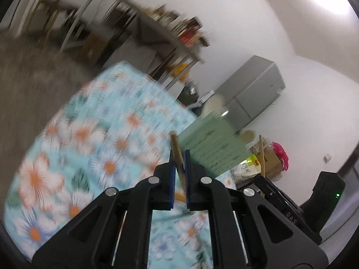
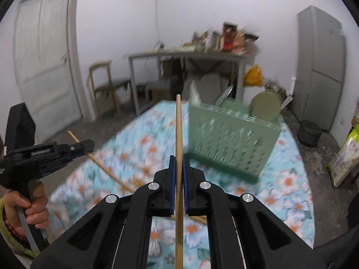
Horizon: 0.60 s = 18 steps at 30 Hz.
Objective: Organize utensils
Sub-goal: 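Drop the left gripper's chopstick into the holder while the right gripper carries its chopstick over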
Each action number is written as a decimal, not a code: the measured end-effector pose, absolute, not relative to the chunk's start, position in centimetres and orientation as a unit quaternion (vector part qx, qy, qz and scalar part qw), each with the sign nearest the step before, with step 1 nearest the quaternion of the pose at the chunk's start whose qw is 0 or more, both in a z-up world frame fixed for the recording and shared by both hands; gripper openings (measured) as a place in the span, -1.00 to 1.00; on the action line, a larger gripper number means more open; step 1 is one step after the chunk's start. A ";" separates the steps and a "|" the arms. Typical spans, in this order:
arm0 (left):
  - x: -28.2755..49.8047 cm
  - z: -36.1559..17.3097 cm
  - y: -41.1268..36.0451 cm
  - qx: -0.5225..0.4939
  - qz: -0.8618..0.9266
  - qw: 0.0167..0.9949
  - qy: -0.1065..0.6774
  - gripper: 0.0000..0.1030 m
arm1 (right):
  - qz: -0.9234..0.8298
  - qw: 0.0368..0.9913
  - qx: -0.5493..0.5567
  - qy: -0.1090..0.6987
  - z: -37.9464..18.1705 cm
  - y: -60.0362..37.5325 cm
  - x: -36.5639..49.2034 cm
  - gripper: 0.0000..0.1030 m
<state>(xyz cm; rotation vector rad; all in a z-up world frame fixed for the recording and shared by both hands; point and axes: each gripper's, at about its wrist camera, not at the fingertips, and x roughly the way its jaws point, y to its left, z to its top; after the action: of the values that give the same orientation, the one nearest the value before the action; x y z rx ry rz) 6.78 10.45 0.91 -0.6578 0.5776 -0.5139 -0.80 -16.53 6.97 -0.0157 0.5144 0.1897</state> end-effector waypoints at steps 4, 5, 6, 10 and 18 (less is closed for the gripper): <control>6.8 6.0 9.6 -0.265 -0.265 0.901 0.216 -0.91 | 0.073 0.975 0.022 0.207 9.1 -18.4 -1.4 -0.88; 6.9 7.3 9.3 -0.257 -0.275 0.905 0.199 -0.91 | 0.070 0.977 0.030 0.199 9.5 -18.9 -1.4 -0.88; 7.0 8.2 9.1 -0.252 -0.281 0.907 0.188 -0.91 | 0.065 0.979 0.039 0.188 9.9 -19.4 -1.5 -0.88; 7.3 12.3 7.5 -0.228 -0.308 0.914 0.131 -0.91 | 0.062 0.982 0.053 0.173 10.5 -20.5 -1.3 -0.88; 9.8 17.3 3.6 -0.167 -0.320 0.931 0.058 -0.91 | 0.067 0.982 0.073 0.160 10.1 -21.5 -0.8 -0.88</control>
<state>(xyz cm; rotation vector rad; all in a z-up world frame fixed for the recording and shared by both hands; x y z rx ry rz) 9.81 3.58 17.26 -0.3411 0.1197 -0.6556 -0.80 -21.50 10.12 0.1476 0.3227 0.1349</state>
